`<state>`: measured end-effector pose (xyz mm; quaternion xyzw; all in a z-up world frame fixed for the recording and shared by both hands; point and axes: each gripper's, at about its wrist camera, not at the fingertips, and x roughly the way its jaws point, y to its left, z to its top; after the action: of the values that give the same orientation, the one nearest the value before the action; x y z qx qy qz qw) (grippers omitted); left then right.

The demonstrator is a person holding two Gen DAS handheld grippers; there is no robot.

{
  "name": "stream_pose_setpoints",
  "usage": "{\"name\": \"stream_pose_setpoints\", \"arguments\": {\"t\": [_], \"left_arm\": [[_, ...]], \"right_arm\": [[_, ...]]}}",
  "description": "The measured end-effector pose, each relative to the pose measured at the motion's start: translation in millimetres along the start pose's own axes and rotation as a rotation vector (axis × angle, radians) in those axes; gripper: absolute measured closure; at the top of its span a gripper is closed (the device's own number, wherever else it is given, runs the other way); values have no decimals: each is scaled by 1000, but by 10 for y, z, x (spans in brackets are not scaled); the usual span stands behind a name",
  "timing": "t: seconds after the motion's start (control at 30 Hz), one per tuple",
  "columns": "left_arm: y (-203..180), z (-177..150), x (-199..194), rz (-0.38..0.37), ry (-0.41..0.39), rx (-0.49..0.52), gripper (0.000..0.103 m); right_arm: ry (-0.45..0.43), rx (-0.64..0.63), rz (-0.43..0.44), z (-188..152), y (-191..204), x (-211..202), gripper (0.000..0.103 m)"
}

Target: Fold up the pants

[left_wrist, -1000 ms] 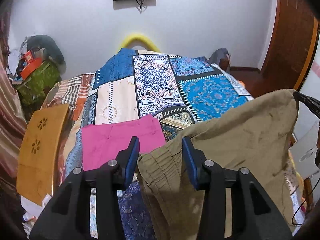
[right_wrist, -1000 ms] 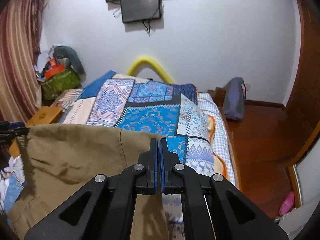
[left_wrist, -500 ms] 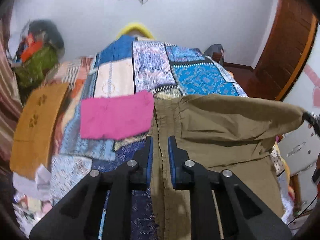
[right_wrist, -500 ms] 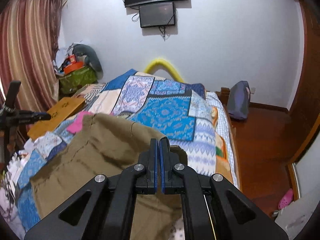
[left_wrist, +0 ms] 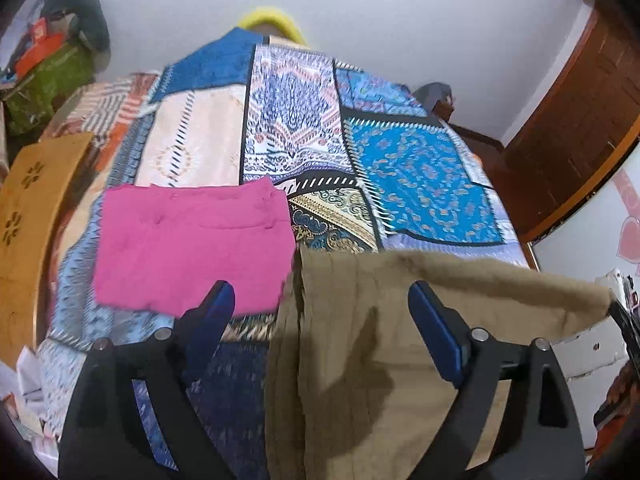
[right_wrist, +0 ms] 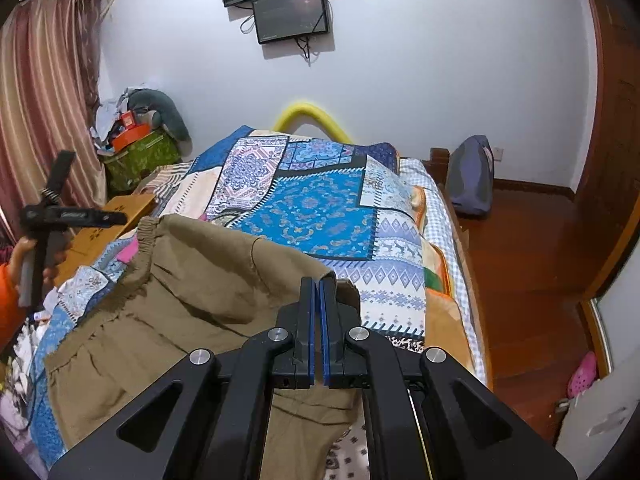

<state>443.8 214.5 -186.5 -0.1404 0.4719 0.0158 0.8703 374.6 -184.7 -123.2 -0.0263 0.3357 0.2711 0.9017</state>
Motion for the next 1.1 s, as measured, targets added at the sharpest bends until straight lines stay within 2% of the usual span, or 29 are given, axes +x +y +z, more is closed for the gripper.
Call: {"name": "stream_pose_setpoints", "arguments": {"t": [0.1,0.17,0.23,0.33,0.43,0.6,0.8,0.93,1.1], "left_arm": [[42,100,340,-52,56,-18,14],[66,110,485,-116,85,-38,14],[52,95,561,-145,87,-43,23],[-2,81,612,-110,95,-18,45],[-63,49,563,-57,75,32,53],[-152,-4,215,-3,5,75,59],[-351,-205,-419,63,-76,165,60],[-459,-434,-877,65,-125,196,61],[-526,-772,-1301,54,-149,221,61]], "right_arm": [[3,6,12,-32,-63,46,101],[2,10,19,-56,-97,70,101],[13,16,27,-87,-146,109,101],[25,18,32,-114,-179,155,101],[32,27,42,-143,-196,177,101],[28,35,42,-124,-187,132,101],[-1,40,40,-78,-122,-119,101],[-14,37,27,-112,-58,-359,101],[-17,45,15,-231,9,-620,101]]}}
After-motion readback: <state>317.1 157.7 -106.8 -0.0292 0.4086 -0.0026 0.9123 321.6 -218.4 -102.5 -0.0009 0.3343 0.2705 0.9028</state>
